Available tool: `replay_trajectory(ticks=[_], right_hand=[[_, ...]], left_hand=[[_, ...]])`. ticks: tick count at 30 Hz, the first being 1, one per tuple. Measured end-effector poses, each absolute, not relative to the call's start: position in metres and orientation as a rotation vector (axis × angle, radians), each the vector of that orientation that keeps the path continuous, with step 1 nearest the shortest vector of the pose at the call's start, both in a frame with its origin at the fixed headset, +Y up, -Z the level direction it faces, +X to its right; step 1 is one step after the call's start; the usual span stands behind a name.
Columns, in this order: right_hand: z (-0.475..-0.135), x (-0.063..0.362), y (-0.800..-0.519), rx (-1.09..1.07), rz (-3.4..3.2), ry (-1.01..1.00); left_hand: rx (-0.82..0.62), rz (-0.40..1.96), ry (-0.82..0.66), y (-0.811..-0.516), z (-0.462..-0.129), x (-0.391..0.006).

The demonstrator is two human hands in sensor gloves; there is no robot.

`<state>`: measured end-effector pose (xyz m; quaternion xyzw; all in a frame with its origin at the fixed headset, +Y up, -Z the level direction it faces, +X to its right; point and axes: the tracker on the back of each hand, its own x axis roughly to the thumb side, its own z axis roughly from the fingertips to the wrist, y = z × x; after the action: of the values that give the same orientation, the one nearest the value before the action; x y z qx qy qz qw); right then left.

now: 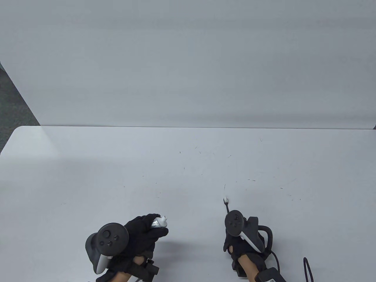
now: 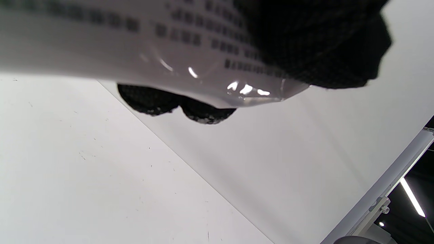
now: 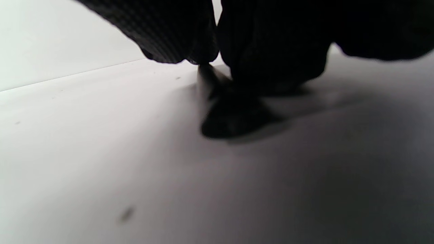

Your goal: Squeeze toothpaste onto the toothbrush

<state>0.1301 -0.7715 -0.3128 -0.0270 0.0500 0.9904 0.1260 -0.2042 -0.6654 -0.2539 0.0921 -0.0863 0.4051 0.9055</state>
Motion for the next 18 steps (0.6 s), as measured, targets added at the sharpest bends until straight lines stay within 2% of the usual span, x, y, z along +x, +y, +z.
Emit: replay_trajectory(ticks=[15,18], right_hand=[[-0.314,0.155,-0.768,-0.154,2.646,0.237],[-0.312,0.163,-0.764,-0.204,2.604,0.262]], left_hand=[[0.192,0.851,-0.175,-0.665,-0.254,-0.206],[0.185,0.923,-0.178,-0.665,-0.253,-0.208]])
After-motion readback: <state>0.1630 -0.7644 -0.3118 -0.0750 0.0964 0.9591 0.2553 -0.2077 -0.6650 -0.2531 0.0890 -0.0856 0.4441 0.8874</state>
